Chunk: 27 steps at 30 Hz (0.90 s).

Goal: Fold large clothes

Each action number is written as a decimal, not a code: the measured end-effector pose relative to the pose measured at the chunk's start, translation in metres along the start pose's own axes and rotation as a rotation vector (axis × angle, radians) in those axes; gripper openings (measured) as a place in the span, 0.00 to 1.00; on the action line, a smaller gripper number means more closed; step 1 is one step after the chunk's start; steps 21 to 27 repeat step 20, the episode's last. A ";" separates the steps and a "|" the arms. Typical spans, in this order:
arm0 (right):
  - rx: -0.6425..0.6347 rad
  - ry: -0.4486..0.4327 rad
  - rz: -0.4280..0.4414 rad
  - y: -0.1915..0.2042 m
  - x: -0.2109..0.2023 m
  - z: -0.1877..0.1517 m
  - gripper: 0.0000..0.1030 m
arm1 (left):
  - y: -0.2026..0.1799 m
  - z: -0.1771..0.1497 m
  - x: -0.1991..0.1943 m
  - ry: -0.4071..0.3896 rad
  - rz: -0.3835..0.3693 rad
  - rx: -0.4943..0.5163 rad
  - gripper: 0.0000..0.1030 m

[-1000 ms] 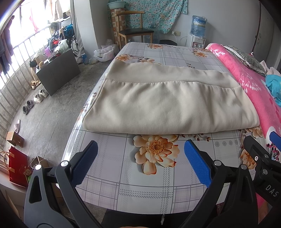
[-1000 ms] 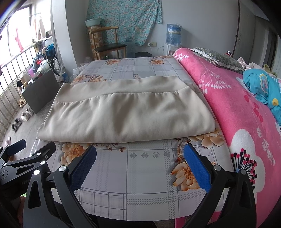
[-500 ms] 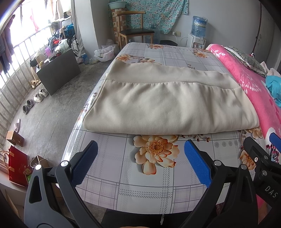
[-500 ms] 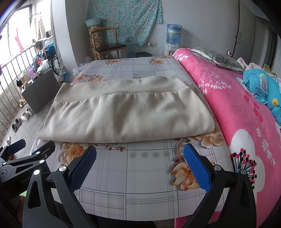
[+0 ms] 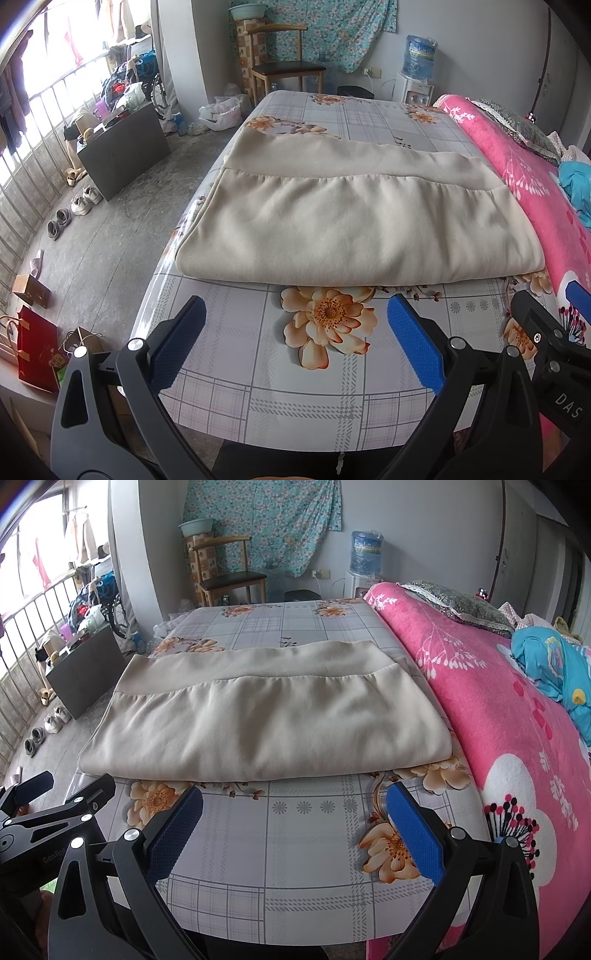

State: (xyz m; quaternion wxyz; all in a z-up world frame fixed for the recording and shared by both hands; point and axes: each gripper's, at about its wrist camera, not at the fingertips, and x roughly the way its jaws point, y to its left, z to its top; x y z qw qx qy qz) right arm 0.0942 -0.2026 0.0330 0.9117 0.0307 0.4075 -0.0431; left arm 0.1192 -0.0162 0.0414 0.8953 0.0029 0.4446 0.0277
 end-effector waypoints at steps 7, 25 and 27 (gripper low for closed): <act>-0.001 0.001 0.000 0.000 0.000 0.000 0.94 | 0.000 0.000 0.000 0.001 -0.001 -0.001 0.92; -0.002 0.002 0.000 0.000 0.000 0.001 0.94 | -0.001 0.002 0.000 0.003 0.000 -0.007 0.92; -0.002 0.002 0.000 0.000 0.000 0.001 0.94 | -0.001 0.002 0.000 0.003 0.000 -0.007 0.92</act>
